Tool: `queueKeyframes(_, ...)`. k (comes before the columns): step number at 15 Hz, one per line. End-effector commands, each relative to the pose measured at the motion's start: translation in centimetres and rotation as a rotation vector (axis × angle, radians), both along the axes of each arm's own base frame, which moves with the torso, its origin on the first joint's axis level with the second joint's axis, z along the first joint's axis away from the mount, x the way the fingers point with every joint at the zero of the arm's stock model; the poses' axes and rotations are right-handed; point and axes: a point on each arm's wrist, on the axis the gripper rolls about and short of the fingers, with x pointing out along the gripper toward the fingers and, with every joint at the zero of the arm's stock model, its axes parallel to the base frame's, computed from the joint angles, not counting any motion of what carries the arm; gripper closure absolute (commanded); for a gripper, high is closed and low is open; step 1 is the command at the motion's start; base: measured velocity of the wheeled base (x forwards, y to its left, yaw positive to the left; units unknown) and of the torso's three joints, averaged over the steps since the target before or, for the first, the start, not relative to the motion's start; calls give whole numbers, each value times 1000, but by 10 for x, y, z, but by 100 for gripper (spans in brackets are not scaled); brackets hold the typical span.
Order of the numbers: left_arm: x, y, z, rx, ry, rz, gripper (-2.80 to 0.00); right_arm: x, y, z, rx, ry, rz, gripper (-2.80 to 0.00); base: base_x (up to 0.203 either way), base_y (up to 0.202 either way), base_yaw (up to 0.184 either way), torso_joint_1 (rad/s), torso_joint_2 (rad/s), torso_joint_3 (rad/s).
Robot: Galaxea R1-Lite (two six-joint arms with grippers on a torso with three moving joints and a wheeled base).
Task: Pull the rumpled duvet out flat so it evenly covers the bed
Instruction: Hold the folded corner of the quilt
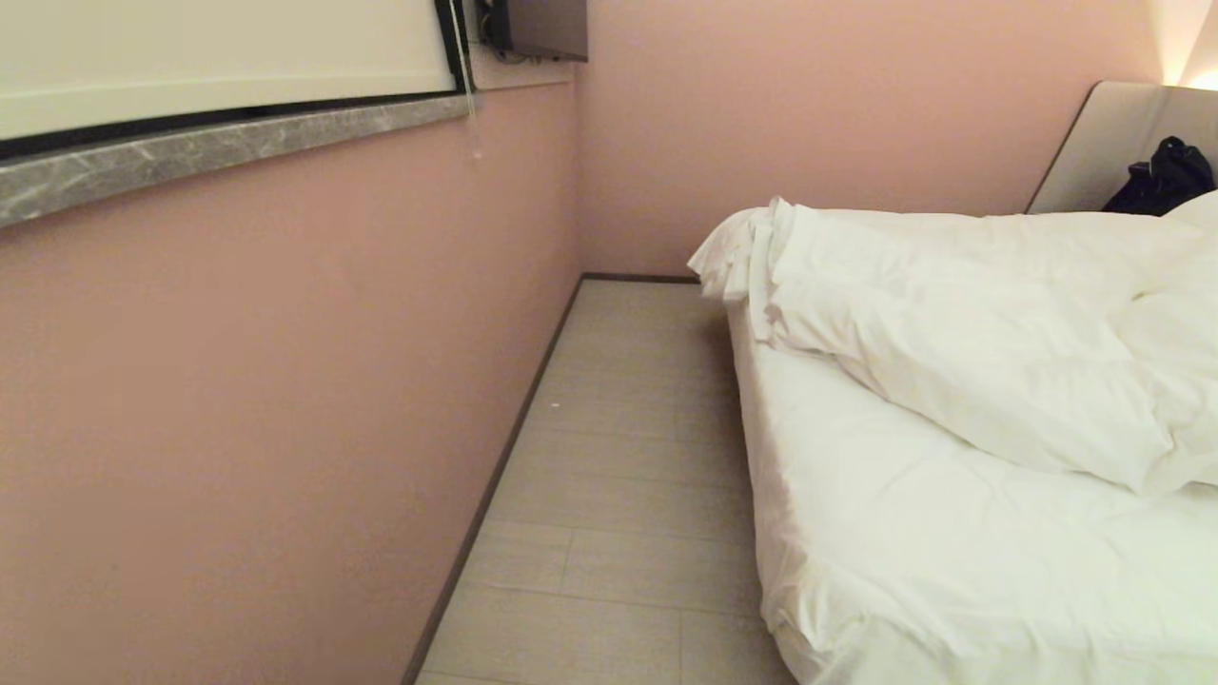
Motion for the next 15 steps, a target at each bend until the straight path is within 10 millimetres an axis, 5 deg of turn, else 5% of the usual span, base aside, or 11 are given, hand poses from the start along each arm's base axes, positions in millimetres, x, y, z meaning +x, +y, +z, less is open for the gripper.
queueKeyframes(1,0,0,0,0,0,0,0,0,0,0,0,1,0,0,192,0,-1,-1,2,2)
queueKeyframes(15,0,0,0,0,0,0,0,0,0,0,0,1,1,0,20,0,0,0,1,0)
